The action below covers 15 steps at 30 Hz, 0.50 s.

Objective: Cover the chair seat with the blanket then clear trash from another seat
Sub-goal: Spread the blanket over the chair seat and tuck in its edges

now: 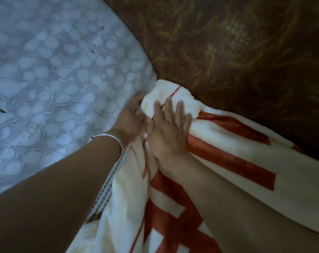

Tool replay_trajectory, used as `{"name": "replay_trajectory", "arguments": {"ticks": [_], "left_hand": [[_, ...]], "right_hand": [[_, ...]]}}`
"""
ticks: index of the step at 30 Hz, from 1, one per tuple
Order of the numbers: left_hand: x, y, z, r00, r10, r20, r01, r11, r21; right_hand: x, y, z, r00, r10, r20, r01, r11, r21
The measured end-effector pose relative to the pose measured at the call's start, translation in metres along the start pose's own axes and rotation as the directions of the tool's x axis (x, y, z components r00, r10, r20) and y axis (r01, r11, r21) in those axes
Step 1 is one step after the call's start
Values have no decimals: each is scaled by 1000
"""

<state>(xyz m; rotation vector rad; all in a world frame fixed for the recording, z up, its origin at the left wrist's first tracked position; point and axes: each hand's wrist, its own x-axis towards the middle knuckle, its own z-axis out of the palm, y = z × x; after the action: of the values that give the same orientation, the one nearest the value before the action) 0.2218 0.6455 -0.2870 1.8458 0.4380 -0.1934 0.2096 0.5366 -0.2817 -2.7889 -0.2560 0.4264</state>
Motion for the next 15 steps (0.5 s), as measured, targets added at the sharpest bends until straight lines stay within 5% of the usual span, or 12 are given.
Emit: {"name": "replay_trajectory", "arguments": {"ticks": [4, 7, 15], "left_hand": [[9, 6, 4, 974, 215, 66, -224, 947, 228], [9, 9, 6, 966, 215, 146, -253, 905, 341], [-32, -9, -24, 997, -35, 73, 21, 983, 182]], "right_hand": [[8, 0, 14, 996, -20, 86, 29, 994, -104], [19, 2, 22, 997, -18, 74, 28, 991, -133], [32, 0, 4, 965, 39, 258, -8, 993, -120]]}}
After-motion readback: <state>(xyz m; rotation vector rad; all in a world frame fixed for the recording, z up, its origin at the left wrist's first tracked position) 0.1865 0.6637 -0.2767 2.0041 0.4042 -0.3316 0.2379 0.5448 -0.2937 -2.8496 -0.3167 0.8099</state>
